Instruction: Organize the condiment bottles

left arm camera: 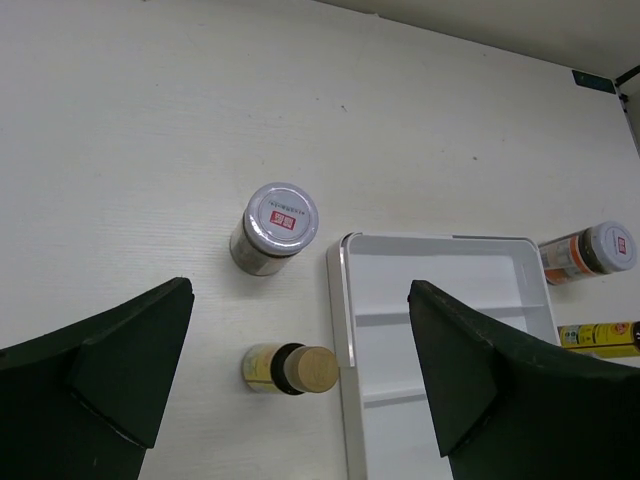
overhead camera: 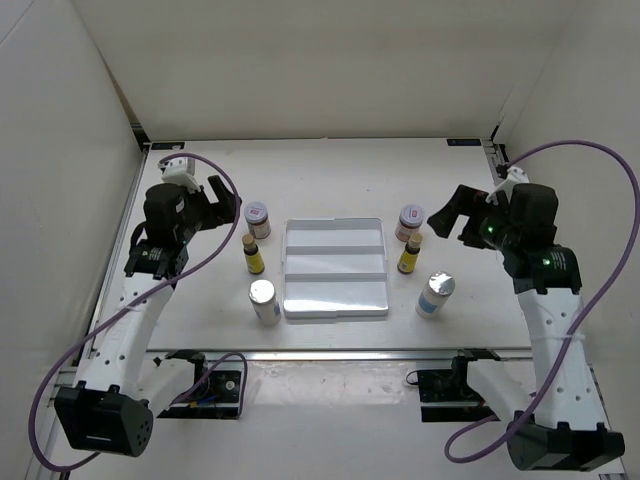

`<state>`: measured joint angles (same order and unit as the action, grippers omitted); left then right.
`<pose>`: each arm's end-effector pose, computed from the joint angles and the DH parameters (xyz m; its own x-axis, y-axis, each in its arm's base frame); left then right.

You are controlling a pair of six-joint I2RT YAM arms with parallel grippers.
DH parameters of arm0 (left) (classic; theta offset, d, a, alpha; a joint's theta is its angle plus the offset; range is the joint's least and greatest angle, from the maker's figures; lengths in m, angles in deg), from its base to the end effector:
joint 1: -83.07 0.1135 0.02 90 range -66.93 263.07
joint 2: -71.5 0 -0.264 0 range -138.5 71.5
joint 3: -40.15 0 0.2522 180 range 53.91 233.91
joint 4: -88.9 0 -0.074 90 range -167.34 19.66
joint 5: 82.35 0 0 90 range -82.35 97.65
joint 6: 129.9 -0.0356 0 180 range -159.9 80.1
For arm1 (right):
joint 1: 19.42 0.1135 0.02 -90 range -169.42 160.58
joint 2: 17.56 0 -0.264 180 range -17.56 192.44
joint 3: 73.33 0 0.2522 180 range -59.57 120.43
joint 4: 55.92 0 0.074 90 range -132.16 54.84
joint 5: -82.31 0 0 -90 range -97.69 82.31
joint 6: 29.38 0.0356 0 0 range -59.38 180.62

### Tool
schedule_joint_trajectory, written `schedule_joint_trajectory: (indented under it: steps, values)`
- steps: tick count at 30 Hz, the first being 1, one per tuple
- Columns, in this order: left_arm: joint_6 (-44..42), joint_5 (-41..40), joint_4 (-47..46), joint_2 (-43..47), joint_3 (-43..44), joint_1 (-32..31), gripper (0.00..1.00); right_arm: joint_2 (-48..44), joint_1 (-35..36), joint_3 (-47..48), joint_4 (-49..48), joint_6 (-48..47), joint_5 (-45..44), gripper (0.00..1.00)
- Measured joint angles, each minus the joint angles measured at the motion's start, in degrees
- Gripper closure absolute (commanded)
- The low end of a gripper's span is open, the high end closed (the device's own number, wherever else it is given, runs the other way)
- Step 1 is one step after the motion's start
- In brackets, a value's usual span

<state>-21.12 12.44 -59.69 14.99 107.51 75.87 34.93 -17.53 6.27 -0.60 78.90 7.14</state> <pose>0.2224 -0.0311 0.3427 -0.3950 -0.2735 -0.8770 0.0795 0.9409 -0.3292 0.1789 0.0150 0.3866 -0.5293 0.2859 -0.7988 -0.0961 0.9152 0.3913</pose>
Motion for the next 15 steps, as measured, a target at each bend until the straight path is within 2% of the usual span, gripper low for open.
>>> schedule_joint_trajectory:
  steps: [5, 10, 15]
  values:
    - [1.1, 0.0, 0.5, -0.3, 0.0, 0.0, 0.00, -0.5, 0.1, 0.5, 4.3, 1.3, -5.6, 0.00]
    - [2.3, 0.0, 0.6, -0.3, 0.0, 0.0, 0.00, 2.4, 0.1, 1.2, 9.2, 1.5, -6.9, 0.00]
    - [3.0, -0.1, 0.8, -0.3, 0.0, 0.0, 0.00, 2.1, 2.8, 3.9, 14.4, 3.0, -12.1, 0.00]
